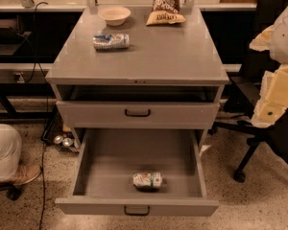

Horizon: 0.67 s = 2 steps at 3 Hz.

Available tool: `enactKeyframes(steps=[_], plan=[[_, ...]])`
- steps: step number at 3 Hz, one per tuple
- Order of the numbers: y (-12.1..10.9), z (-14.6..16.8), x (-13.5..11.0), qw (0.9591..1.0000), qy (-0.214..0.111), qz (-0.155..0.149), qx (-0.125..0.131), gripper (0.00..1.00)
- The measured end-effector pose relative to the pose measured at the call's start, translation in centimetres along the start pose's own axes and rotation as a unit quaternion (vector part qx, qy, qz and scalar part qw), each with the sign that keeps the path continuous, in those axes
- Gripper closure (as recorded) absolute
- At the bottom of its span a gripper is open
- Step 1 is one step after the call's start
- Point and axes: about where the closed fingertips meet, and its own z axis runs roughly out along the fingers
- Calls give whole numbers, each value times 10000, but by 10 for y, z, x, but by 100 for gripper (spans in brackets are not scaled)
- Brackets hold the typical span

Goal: Pick 7up can from middle drawer and place on counter

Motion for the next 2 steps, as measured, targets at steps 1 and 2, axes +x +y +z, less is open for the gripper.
enactKeyframes(steps=[1, 2], plan=[[0, 0, 0, 10000, 0, 0, 0, 0], [7, 33, -12, 9996, -241, -37, -129, 0]])
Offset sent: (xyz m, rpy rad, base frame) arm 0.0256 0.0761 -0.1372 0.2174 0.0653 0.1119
